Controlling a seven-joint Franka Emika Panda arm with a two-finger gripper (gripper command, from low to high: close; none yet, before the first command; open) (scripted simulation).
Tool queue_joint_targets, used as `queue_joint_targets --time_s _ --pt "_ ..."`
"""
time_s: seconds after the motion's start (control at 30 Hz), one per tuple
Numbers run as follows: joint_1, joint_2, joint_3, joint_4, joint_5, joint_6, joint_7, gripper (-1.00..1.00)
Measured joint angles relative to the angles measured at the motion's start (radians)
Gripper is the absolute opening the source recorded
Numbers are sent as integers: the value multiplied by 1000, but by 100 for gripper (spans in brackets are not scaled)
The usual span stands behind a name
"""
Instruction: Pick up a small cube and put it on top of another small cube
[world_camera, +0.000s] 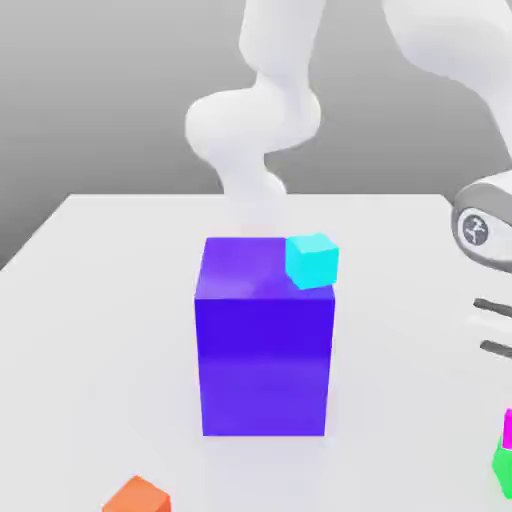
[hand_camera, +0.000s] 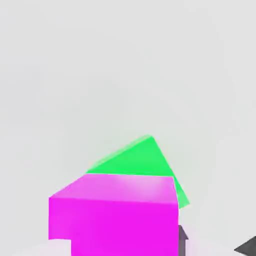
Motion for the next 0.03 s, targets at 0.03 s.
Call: queue_joint_targets --time_s 0.03 --pt "0 0 0 0 0 0 0 100"
